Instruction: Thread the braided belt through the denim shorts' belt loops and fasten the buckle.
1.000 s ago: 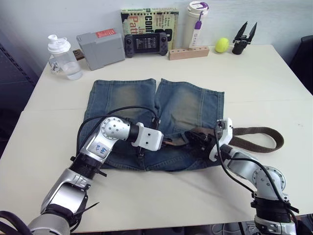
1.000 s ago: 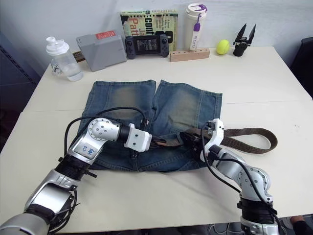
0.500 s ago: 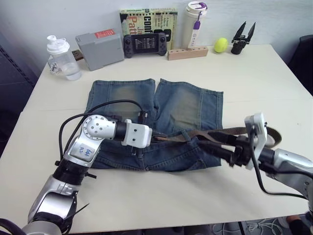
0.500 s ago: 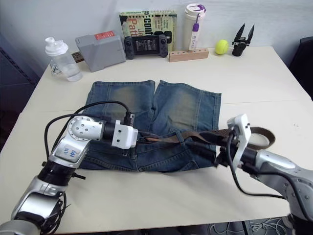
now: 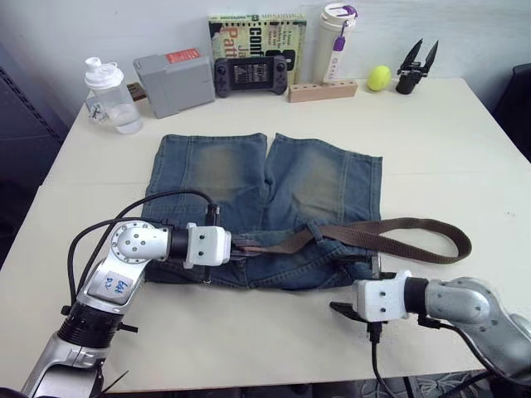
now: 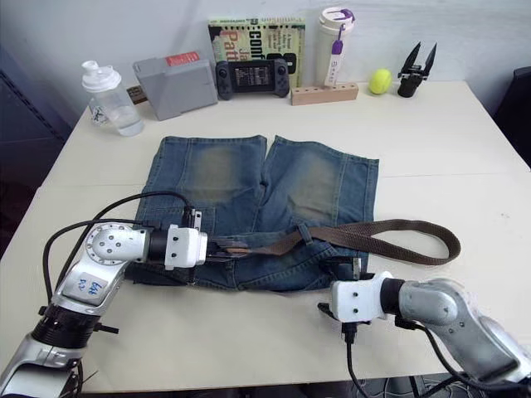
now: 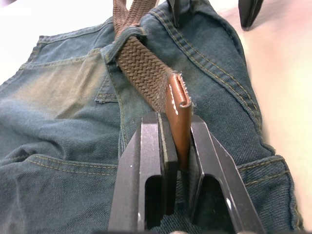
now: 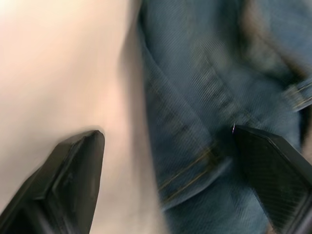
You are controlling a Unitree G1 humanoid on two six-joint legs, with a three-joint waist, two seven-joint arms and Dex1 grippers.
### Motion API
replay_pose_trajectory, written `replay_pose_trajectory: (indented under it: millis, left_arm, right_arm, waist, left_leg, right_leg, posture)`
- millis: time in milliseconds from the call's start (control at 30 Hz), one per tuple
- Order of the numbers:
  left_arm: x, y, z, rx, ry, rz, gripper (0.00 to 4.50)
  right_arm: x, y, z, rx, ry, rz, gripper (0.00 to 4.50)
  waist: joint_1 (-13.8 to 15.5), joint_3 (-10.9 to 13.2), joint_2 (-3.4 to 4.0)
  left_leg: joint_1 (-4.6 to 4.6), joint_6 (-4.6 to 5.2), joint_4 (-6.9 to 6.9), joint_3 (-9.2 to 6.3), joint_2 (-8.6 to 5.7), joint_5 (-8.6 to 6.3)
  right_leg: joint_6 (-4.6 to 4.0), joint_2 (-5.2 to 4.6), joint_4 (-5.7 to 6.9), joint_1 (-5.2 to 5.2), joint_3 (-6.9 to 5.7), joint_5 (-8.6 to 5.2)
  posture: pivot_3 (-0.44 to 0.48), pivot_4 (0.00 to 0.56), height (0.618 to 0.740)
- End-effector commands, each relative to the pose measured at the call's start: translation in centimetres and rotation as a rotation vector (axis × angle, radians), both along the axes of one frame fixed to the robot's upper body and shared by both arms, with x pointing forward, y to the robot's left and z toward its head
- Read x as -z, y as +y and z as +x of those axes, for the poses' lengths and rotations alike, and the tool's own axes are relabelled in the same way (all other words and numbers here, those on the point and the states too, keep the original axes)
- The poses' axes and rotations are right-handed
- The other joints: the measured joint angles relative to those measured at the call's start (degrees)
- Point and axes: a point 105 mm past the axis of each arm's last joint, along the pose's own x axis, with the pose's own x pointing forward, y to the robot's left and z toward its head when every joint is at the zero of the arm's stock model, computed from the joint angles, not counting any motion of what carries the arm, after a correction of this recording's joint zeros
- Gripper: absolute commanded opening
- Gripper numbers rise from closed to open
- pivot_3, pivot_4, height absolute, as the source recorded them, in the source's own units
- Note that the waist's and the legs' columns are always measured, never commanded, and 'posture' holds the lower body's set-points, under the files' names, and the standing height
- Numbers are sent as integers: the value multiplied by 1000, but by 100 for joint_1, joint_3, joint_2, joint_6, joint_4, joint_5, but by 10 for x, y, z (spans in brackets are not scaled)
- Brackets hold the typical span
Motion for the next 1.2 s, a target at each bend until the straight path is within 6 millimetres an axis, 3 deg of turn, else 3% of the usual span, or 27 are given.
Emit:
replay_pose_trajectory:
  millis: [33, 100, 167, 300, 333, 400, 600, 967, 1033, 1067, 1167, 1200]
  left_arm:
    - [-11, -4, -3, 9, -43, -32, 0]
    - [-11, -4, -3, 9, -45, -32, 0]
    - [-12, -4, -2, 7, -47, -31, 0]
    - [-11, -4, -2, 11, -56, -22, 0]
    - [-11, -4, -2, 15, -60, -20, 0]
    - [-10, -6, -4, 27, -73, -19, 0]
    - [-14, -7, -2, 47, -221, -5, 0]
    - [-19, -12, 2, 65, -400, -37, 0]
    - [-16, -11, 0, 71, -423, -30, 0]
    - [-16, -10, 0, 72, -433, -29, 0]
    - [-16, -10, -3, 66, -467, -43, 0]
    - [-15, -11, -5, 66, -475, -46, 0]
  right_arm:
    - [21, -16, 16, 99, -25, -77, 3199]
    - [26, -21, 20, 132, -26, -81, 2241]
    - [28, -28, 23, 179, -31, -81, 1635]
    - [28, -63, 36, 316, -56, -123, 52]
    - [27, -77, 41, 364, -70, -141, 45]
    - [23, -101, 48, 435, -98, -170, 45]
    - [15, -122, 52, 471, -110, -175, 45]
    - [15, -106, 47, 489, 19, -5, 45]
    - [6, -101, 46, 558, 106, 157, 1056]
    - [2, -98, 45, 577, 145, 224, 1301]
    - [-26, -86, 39, 623, 324, 467, 2872]
    - [-39, -80, 35, 607, 407, 550, 3181]
  waist:
    - [-5, -14, -23]
    - [-7, -16, -26]
    - [-6, -17, -28]
    - [24, -20, -33]
    - [31, -20, -33]
    - [46, -20, -33]
    - [138, -21, -32]
    - [166, -21, -31]
    - [173, -21, -31]
    - [172, -21, -31]
    - [148, -18, -26]
    - [140, -12, -17]
  left_leg:
    - [2, -1, 1, 0, 3, 0]
    - [11, -2, 4, 0, 3, 0]
    - [15, -2, 8, -2, 4, 0]
    - [15, -1, 38, -34, 3, -3]
    - [17, 1, 42, -42, 2, -4]
    - [19, 5, 49, -54, 1, -6]
    - [16, 20, 58, -59, -4, -14]
    - [15, 20, 56, -58, -7, -14]
    - [15, 20, 56, -60, -7, -14]
    - [15, 20, 56, -61, -6, -14]
    - [14, 20, 54, -62, -3, -14]
    - [15, 20, 54, -61, -1, -15]
  right_leg:
    - [-1, 3, 0, 1, 0, 0]
    - [-1, 2, 2, 11, 1, 0]
    - [-1, 2, 1, 19, 1, 0]
    - [0, -5, -2, 48, -21, 0]
    - [1, -6, -7, 59, -27, 1]
    - [4, -14, -12, 72, -33, 3]
    - [13, -23, -22, 80, -36, 8]
    - [17, -17, -22, 81, -43, 10]
    - [17, -17, -22, 81, -44, 10]
    - [17, -16, -23, 82, -45, 10]
    - [16, -14, -23, 80, -44, 10]
    - [15, -13, -21, 79, -43, 11]
  posture:
    - [0, 150, 720]
    - [0, 150, 720]
    - [0, 150, 720]
    - [0, 150, 720]
    - [0, 150, 720]
    - [0, 150, 720]
    - [0, 150, 720]
    - [0, 150, 720]
    - [0, 150, 720]
    - [0, 150, 720]
    - [0, 150, 720]
    - [0, 150, 720]
